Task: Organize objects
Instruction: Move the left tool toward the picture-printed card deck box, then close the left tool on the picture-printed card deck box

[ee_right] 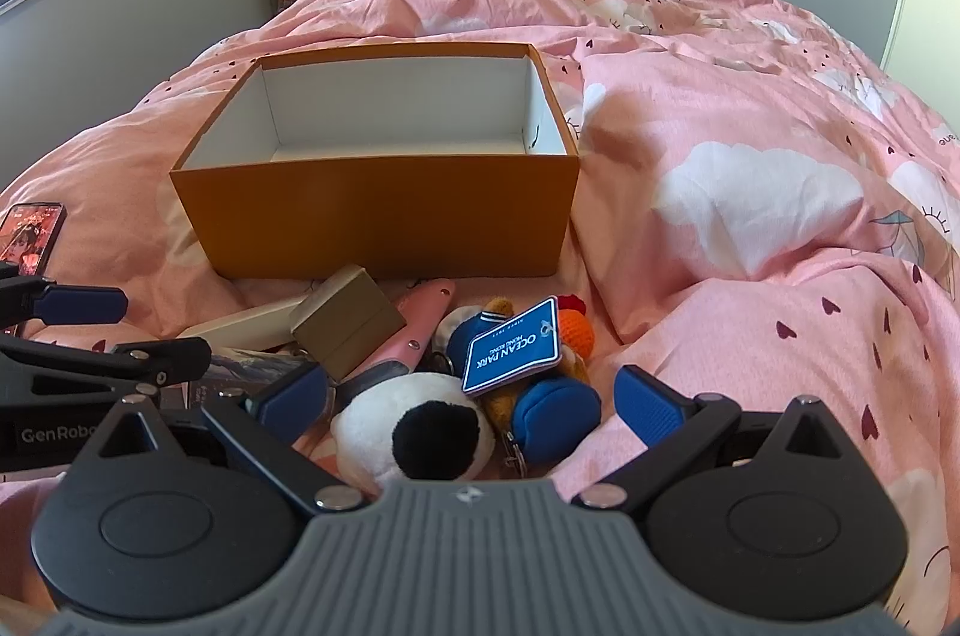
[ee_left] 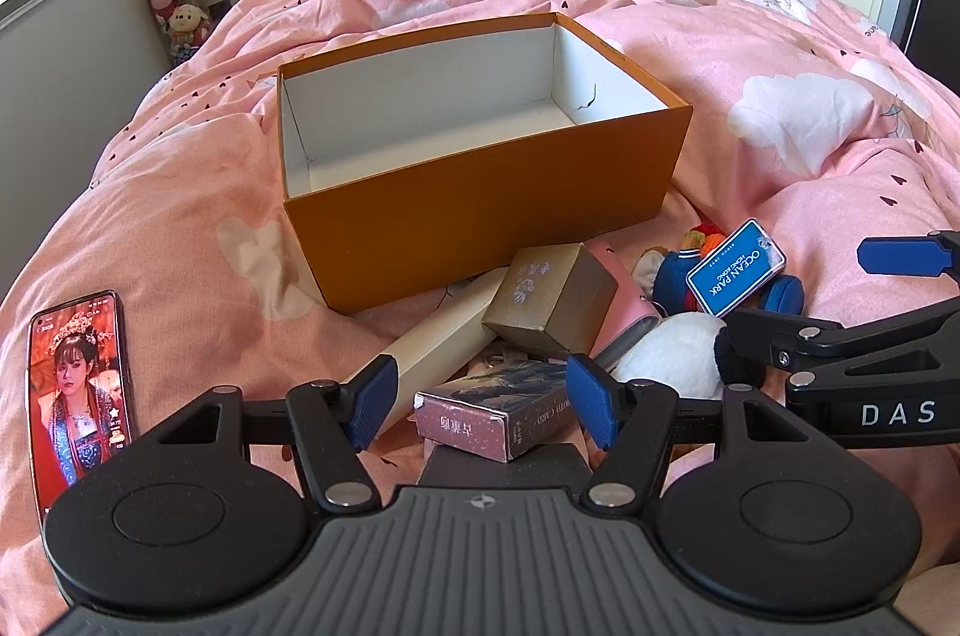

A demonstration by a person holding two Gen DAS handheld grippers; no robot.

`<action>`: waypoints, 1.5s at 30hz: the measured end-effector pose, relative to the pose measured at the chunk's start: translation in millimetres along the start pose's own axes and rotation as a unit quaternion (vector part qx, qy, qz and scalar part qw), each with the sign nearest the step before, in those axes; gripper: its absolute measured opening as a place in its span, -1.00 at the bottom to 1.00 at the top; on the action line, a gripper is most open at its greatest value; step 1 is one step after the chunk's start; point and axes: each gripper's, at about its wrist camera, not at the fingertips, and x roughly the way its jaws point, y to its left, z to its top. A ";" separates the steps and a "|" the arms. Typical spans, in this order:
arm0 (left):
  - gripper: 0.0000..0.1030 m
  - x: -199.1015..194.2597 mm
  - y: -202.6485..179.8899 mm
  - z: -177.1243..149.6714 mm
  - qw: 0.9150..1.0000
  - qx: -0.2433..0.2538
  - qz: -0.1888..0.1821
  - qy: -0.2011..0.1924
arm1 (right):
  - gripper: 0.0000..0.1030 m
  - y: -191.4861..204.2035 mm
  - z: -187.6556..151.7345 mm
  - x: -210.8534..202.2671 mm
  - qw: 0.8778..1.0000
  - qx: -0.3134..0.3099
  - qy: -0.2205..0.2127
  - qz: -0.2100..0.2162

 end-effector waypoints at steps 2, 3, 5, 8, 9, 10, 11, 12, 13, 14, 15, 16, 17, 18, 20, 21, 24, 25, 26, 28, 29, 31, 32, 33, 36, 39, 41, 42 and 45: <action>0.47 0.0 -0.2 0.2 1.000 0.000 0.000 0.000 | 0.97 -0.1 0.5 0.4 1.000 0.000 0.000 0.000; 0.47 0.0 -0.2 0.2 1.000 0.000 0.000 0.000 | 0.97 -0.1 0.5 0.4 1.000 0.000 0.000 0.000; 0.47 -0.1 -0.4 0.3 1.000 0.000 0.000 0.000 | 0.97 0.0 0.5 0.4 1.000 0.000 0.001 0.000; 0.47 -0.1 -0.6 0.5 1.000 0.000 0.000 0.000 | 0.97 -0.3 0.2 1.2 1.000 0.003 0.003 0.000; 0.47 0.0 -0.3 0.3 1.000 0.000 0.000 0.000 | 0.97 -0.1 0.4 1.7 1.000 0.003 0.005 0.001; 0.47 -0.1 -0.7 0.5 1.000 0.000 0.000 0.001 | 0.97 -0.2 0.2 2.2 1.000 0.004 0.006 0.001; 0.47 -0.1 -0.8 0.6 1.000 0.000 0.000 0.001 | 0.97 0.0 0.4 2.5 1.000 0.004 0.008 0.002; 0.47 0.0 -0.8 0.5 1.000 0.000 0.000 0.001 | 0.97 -0.1 0.0 2.9 1.000 0.005 0.009 0.002; 0.47 0.0 -0.8 0.3 1.000 0.001 0.000 0.002 | 0.97 -0.1 0.3 3.0 1.000 0.006 0.010 0.002; 0.47 0.4 -0.8 -0.4 1.000 0.001 -0.001 0.002 | 0.97 -0.2 0.8 3.3 1.000 0.006 0.012 0.002; 0.47 0.6 -0.7 -1.0 1.000 0.001 -0.001 0.003 | 0.97 0.0 0.7 3.3 1.000 0.007 0.012 0.002; 0.47 1.4 -0.6 -3.3 1.000 0.002 -0.001 0.003 | 0.97 0.1 0.7 3.5 1.000 0.006 0.013 0.002; 0.47 2.1 -0.3 -3.7 1.000 0.003 -0.002 0.004 | 0.97 0.6 1.2 4.0 1.000 0.006 0.015 0.003; 0.47 2.1 0.2 -3.9 1.000 0.003 -0.003 0.005 | 0.97 0.8 1.2 4.5 1.000 0.006 0.016 0.003; 0.47 2.1 2.3 -2.8 1.000 0.003 -0.010 0.009 | 0.97 -0.2 1.7 5.6 1.000 0.007 0.019 0.007; 0.47 2.2 4.6 -2.8 1.000 0.002 -0.013 0.011 | 0.97 -0.7 2.0 6.2 1.000 0.009 0.020 0.010; 0.36 5.1 13.0 1.4 0.999 -0.006 -0.023 0.028 | 0.96 -2.0 4.0 9.4 0.999 0.010 0.028 0.023; 0.31 6.3 16.8 2.5 0.999 -0.011 -0.027 0.034 | 0.91 -2.1 5.1 10.8 0.999 0.009 0.031 0.029; 0.24 7.7 21.6 3.9 0.998 -0.017 -0.034 0.041 | 0.77 -2.3 6.4 12.8 0.999 0.008 0.036 0.037; 0.19 10.1 32.5 7.8 0.997 -0.037 -0.051 0.051 | 0.59 -1.1 9.7 17.5 0.998 0.004 0.047 0.048; 0.17 11.7 38.3 9.8 0.996 -0.046 -0.056 0.056 | 0.50 -0.5 11.7 19.9 0.997 0.001 0.052 0.055; 0.09 13.3 46.7 12.8 0.995 -0.052 -0.057 0.061 | 0.41 0.7 16.6 25.1 0.996 -0.002 0.063 0.070; 0.02 14.1 49.7 14.5 0.995 -0.051 -0.055 0.063 | 0.31 1.1 19.6 27.9 0.994 -0.001 0.069 0.080; -0.03 14.6 52.4 15.3 0.995 -0.050 -0.055 0.065 | 0.25 1.7 23.0 30.8 0.993 0.000 0.074 0.088; -0.05 18.0 58.5 18.0 0.993 -0.048 -0.068 0.079 | 0.05 5.2 31.9 40.0 0.990 -0.005 0.087 0.110; -0.05 22.8 60.7 18.8 0.990 -0.048 -0.090 0.096 | -0.07 11.6 39.1 49.7 0.986 -0.016 0.099 0.130; -0.02 27.0 57.6 19.0 0.989 -0.031 -0.100 0.101 | -0.09 17.4 42.8 55.8 0.984 -0.024 0.107 0.139; 0.03 28.9 55.3 19.1 0.989 -0.019 -0.103 0.105 | -0.09 20.4 44.1 58.4 0.983 -0.029 0.111 0.144; 0.12 35.8 51.5 19.4 0.986 0.005 -0.116 0.120 | -0.13 27.4 45.4 66.5 0.976 -0.036 0.134 0.166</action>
